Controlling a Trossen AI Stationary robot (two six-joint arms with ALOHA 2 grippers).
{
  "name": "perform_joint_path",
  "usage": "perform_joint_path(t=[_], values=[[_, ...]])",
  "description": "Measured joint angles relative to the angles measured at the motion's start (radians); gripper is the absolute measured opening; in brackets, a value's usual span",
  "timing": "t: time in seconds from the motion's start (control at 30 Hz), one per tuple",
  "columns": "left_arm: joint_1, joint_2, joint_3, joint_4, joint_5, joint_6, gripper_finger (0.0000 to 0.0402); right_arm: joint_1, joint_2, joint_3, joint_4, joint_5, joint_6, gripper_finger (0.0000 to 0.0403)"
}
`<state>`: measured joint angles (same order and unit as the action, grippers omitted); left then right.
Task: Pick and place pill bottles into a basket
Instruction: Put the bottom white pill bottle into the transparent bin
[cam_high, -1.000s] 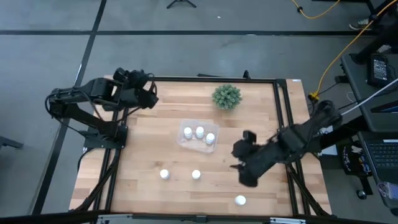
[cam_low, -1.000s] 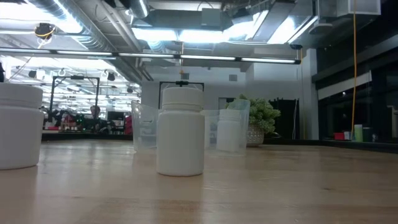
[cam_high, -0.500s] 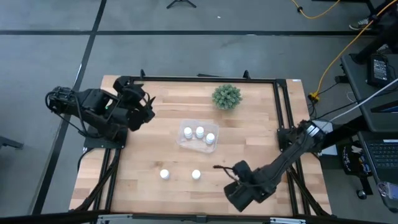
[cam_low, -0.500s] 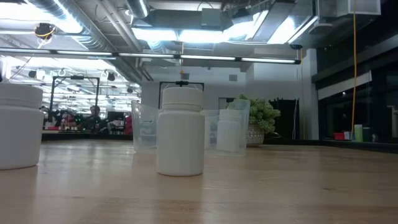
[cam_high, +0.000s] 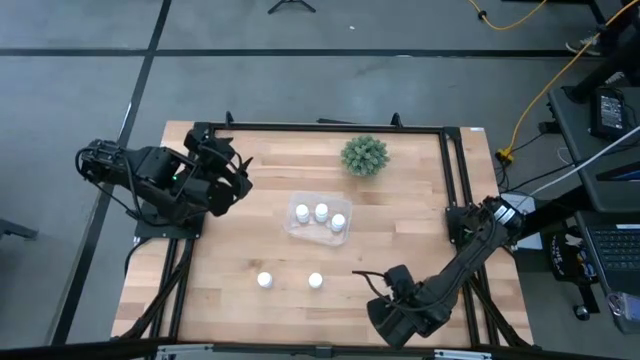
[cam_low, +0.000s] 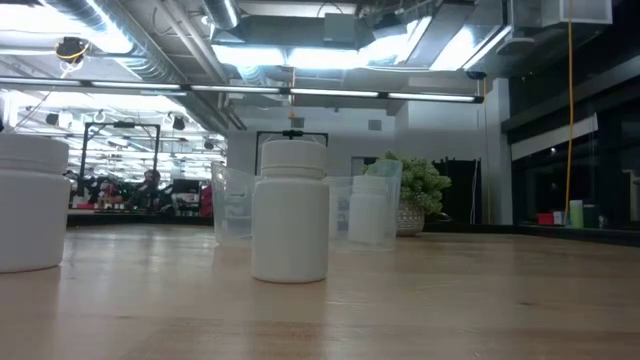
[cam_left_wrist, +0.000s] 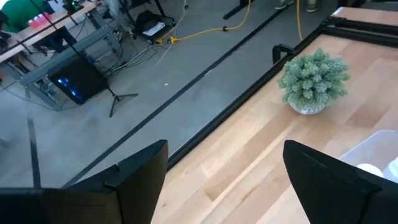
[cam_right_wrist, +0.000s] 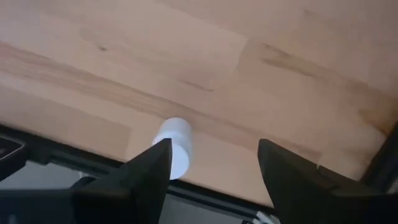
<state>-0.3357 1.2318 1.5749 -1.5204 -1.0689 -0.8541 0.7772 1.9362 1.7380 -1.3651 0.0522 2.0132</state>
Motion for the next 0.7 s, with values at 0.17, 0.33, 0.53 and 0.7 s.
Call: perform_joint_path(t=[0.17, 0.33, 0.53, 0.7], values=[[-0.012, 0.017, 0.0, 0.0, 0.0, -0.007, 0.031, 0.0, 0.0, -0.023, 0.112, 0.02, -0.027, 0.0251], [-0.012, 0.034, 0.0, 0.002, -0.001, -0.014, 0.031, 0.0, 0.003, -0.028, 0.124, 0.026, -0.001, 0.0304], [-0.01, 0.049, 0.0, 0.002, -0.002, -0.016, 0.031, 0.0, 0.005, -0.068, 0.181, 0.021, 0.038, 0.0359], [-0.01, 0.053, 0.0, 0.002, 0.022, -0.016, 0.031, 0.006, 0.006, -0.149, 0.323, -0.002, 0.078, 0.0366]])
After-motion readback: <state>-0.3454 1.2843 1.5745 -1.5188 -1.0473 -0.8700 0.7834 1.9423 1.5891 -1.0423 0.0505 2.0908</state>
